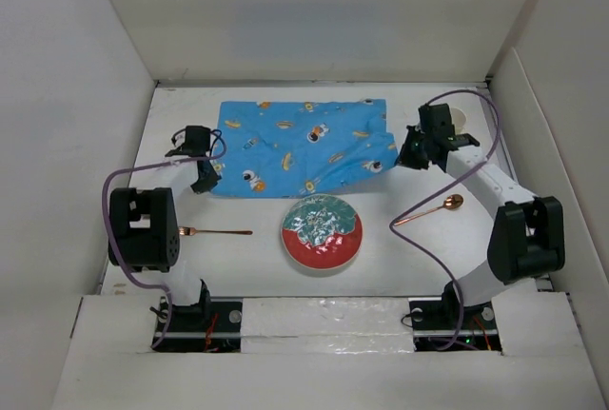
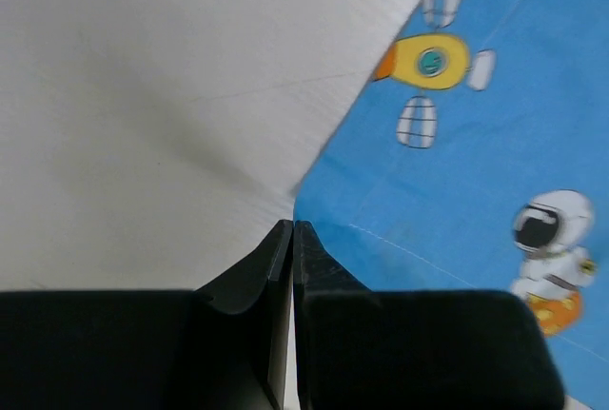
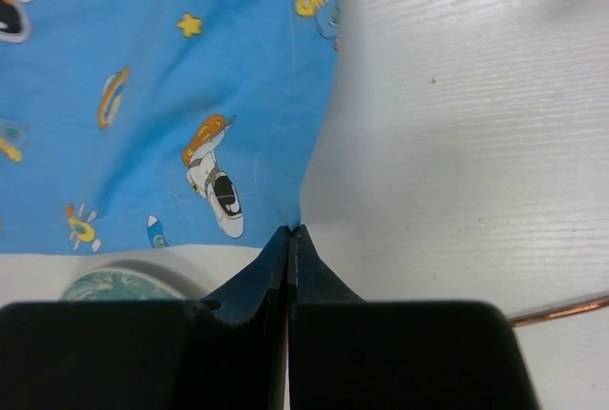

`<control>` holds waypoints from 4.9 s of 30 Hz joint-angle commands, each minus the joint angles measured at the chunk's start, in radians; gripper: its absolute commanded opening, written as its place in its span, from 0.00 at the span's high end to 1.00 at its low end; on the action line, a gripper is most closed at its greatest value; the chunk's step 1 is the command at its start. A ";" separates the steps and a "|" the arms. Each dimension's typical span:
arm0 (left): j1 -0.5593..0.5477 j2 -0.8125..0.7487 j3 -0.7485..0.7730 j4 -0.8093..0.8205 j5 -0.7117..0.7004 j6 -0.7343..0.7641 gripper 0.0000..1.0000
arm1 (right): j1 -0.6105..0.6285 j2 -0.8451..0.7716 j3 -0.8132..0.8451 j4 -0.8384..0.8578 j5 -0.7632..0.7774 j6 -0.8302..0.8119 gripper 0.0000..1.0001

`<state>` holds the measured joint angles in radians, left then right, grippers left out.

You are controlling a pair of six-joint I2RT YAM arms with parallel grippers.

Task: Set the dinner table for one person

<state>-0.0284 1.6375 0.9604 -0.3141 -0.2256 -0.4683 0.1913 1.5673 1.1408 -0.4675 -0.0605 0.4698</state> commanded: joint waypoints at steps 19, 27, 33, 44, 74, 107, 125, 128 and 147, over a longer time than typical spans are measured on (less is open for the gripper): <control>0.019 -0.080 0.844 -0.083 0.310 -0.102 1.00 | -0.111 0.050 0.744 -0.072 0.007 0.013 1.00; 0.051 0.103 1.211 -0.157 0.368 -0.139 1.00 | -0.168 0.324 1.235 -0.236 -0.084 0.030 1.00; 0.084 -0.049 0.967 -0.065 0.410 -0.139 1.00 | -0.188 0.145 0.981 -0.145 -0.098 0.023 1.00; 0.084 -0.180 0.175 0.150 0.430 -0.109 1.00 | -0.199 -0.009 0.094 0.119 -0.137 0.038 1.00; 0.084 -0.206 -0.216 0.098 0.361 -0.026 1.00 | -0.226 -0.101 -0.338 0.089 -0.061 -0.016 1.00; 0.033 -0.611 -0.028 -0.017 0.692 0.040 0.67 | 0.309 -0.141 -0.518 0.383 -0.371 0.179 0.40; 0.033 -0.587 0.100 -0.043 0.698 0.037 0.63 | 0.287 -0.343 -0.356 0.231 -0.420 0.228 1.00; 0.033 -0.571 0.106 -0.026 0.706 0.030 0.60 | 0.231 -0.291 -0.176 0.228 -0.452 0.230 1.00; 0.033 -0.573 0.071 -0.007 0.675 0.039 0.59 | 0.100 0.359 0.229 0.526 -0.470 0.406 1.00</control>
<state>0.0063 1.0954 1.0412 -0.3626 0.4526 -0.4351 0.2924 1.9423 1.3342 -0.1413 -0.4377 0.7925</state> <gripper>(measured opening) 0.408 0.121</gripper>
